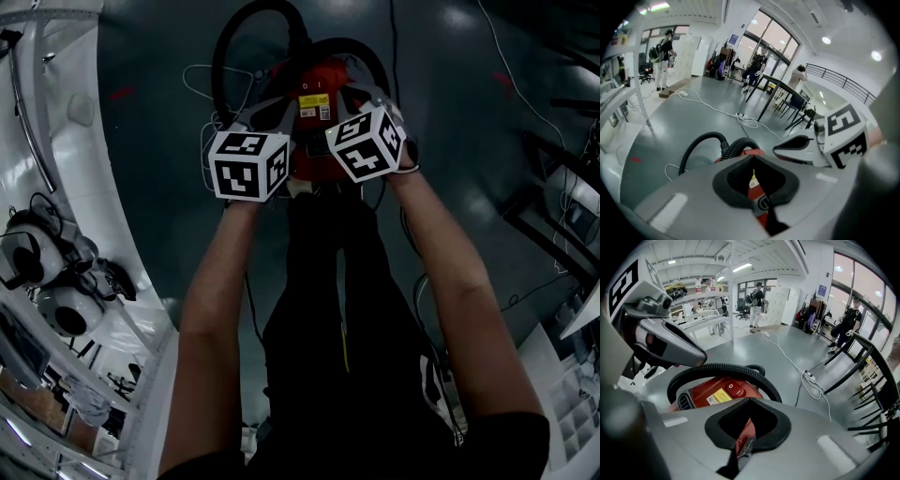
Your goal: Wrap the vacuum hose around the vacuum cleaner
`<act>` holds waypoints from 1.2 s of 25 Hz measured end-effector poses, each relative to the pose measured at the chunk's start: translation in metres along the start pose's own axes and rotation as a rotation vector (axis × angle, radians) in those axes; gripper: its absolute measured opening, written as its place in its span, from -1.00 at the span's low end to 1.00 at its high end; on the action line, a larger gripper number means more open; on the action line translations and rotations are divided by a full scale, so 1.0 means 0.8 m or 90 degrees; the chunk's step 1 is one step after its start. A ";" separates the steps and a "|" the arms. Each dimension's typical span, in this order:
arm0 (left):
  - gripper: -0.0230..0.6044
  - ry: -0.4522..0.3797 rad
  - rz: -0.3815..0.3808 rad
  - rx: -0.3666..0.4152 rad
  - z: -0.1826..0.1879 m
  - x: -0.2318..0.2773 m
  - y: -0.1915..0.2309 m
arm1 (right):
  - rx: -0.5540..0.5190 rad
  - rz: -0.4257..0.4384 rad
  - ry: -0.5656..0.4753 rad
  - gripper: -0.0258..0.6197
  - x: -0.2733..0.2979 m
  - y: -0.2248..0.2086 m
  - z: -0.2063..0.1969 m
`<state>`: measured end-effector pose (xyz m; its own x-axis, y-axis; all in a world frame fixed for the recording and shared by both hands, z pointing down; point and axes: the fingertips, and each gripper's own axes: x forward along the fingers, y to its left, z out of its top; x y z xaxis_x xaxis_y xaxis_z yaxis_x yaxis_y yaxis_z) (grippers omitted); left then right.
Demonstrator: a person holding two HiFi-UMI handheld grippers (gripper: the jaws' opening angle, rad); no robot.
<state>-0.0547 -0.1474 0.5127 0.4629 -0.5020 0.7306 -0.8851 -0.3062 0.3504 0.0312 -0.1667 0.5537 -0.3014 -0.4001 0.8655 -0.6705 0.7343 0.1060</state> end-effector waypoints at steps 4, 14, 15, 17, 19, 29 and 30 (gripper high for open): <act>-0.90 -0.057 0.083 0.013 0.016 -0.017 0.011 | 0.011 -0.016 -0.025 -0.93 -0.018 -0.004 0.005; -0.90 -0.098 0.171 0.020 0.020 -0.082 -0.031 | 0.135 -0.039 -0.119 -0.93 -0.126 -0.008 0.014; -0.90 -0.100 0.171 0.012 0.018 -0.090 -0.040 | 0.140 -0.040 -0.125 -0.93 -0.140 -0.007 0.014; -0.90 -0.103 0.168 0.000 0.015 -0.107 -0.062 | 0.146 -0.040 -0.139 -0.93 -0.168 -0.005 0.013; -0.90 -0.105 0.165 0.005 0.013 -0.127 -0.087 | 0.146 -0.041 -0.153 -0.93 -0.199 -0.003 0.013; -0.90 -0.124 0.177 -0.006 0.011 -0.222 -0.179 | 0.212 -0.020 -0.208 -0.93 -0.328 0.006 0.023; -0.90 -0.128 0.183 -0.005 0.015 -0.232 -0.181 | 0.217 -0.014 -0.214 -0.93 -0.338 0.008 0.028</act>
<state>-0.0119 -0.0197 0.3196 0.1935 -0.7166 0.6701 -0.9807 -0.1229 0.1518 0.0933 -0.0664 0.3094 -0.4493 -0.6107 0.6521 -0.8465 0.5244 -0.0922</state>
